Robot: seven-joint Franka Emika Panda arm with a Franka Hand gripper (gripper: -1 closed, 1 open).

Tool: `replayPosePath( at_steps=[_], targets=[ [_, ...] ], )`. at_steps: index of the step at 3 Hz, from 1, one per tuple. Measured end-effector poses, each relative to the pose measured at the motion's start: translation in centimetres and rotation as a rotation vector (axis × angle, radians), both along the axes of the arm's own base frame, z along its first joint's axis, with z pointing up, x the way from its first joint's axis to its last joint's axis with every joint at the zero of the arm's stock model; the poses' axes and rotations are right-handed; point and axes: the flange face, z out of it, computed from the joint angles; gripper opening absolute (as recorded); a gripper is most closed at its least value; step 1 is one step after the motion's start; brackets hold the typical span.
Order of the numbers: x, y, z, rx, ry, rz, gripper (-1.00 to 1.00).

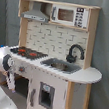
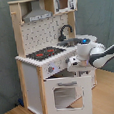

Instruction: Play with the kitchen

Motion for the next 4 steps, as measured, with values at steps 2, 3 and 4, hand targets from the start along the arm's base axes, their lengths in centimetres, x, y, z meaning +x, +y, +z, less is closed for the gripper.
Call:
replayPosePath(
  at_steps=[2,3,4],
  targets=[
    [0.0,0.1,-0.3,0.004,0.015,0.019,-1.0],
    [-0.3,0.5,-1.7,0.003,0.054,0.046,-1.0],
    [-0.9,1.6,-3.2,0.022,0.063,0.031,-1.0]
  ],
)
